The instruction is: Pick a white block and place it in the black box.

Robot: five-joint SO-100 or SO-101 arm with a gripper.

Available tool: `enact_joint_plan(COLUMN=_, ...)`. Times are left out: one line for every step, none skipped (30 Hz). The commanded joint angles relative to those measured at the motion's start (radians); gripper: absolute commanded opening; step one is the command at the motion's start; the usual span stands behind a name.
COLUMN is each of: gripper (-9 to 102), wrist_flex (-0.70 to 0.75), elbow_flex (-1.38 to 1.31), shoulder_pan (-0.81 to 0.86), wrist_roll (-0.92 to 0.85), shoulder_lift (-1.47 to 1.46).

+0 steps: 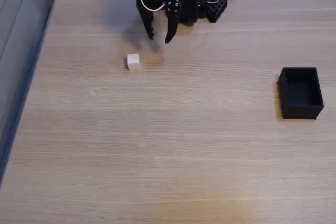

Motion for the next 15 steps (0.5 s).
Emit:
enact_joint_plan(gripper=23, wrist_flex=-0.020, elbow_flex=-0.071, shoulder_pan=0.080, wrist_roll=-0.061, shoulder_lift=-0.069)
enact_joint_plan(gripper=24, wrist_flex=-0.025, elbow_flex=-0.075, shoulder_pan=0.100, wrist_roll=-0.081, shoulder_lift=-0.081)
enact_joint_plan(gripper=25, wrist_flex=-0.029, elbow_flex=-0.077, shoulder_pan=0.117, wrist_roll=-0.098, shoulder_lift=-0.091)
enact_joint_plan(gripper=25, wrist_flex=-0.035, elbow_flex=-0.077, shoulder_pan=0.130, wrist_roll=-0.107, shoulder_lift=-0.101)
enact_joint_plan(gripper=25, wrist_flex=-0.044, elbow_flex=-0.077, shoulder_pan=0.143, wrist_roll=-0.114, shoulder_lift=-0.110)
enact_joint_plan(gripper=26, wrist_flex=-0.051, elbow_flex=-0.075, shoulder_pan=0.155, wrist_roll=-0.126, shoulder_lift=-0.120)
enact_joint_plan(gripper=26, wrist_flex=-0.057, elbow_flex=-0.075, shoulder_pan=0.164, wrist_roll=-0.140, shoulder_lift=-0.130)
enact_joint_plan(gripper=26, wrist_flex=-0.066, elbow_flex=-0.075, shoulder_pan=0.172, wrist_roll=-0.147, shoulder_lift=-0.140)
enact_joint_plan(gripper=27, wrist_flex=-0.078, elbow_flex=-0.077, shoulder_pan=0.178, wrist_roll=-0.153, shoulder_lift=-0.152)
enact_joint_plan(gripper=27, wrist_flex=-0.092, elbow_flex=-0.080, shoulder_pan=0.181, wrist_roll=-0.156, shoulder_lift=-0.166)
enact_joint_plan(gripper=27, wrist_flex=-0.107, elbow_flex=-0.083, shoulder_pan=0.184, wrist_roll=-0.158, shoulder_lift=-0.178)
enact_joint_plan(gripper=28, wrist_flex=-0.124, elbow_flex=-0.086, shoulder_pan=0.186, wrist_roll=-0.160, shoulder_lift=-0.192)
enact_joint_plan(gripper=28, wrist_flex=-0.140, elbow_flex=-0.089, shoulder_pan=0.190, wrist_roll=-0.160, shoulder_lift=-0.206)
enact_joint_plan(gripper=28, wrist_flex=-0.153, elbow_flex=-0.092, shoulder_pan=0.193, wrist_roll=-0.160, shoulder_lift=-0.222)
enact_joint_plan(gripper=28, wrist_flex=-0.169, elbow_flex=-0.097, shoulder_pan=0.196, wrist_roll=-0.158, shoulder_lift=-0.241)
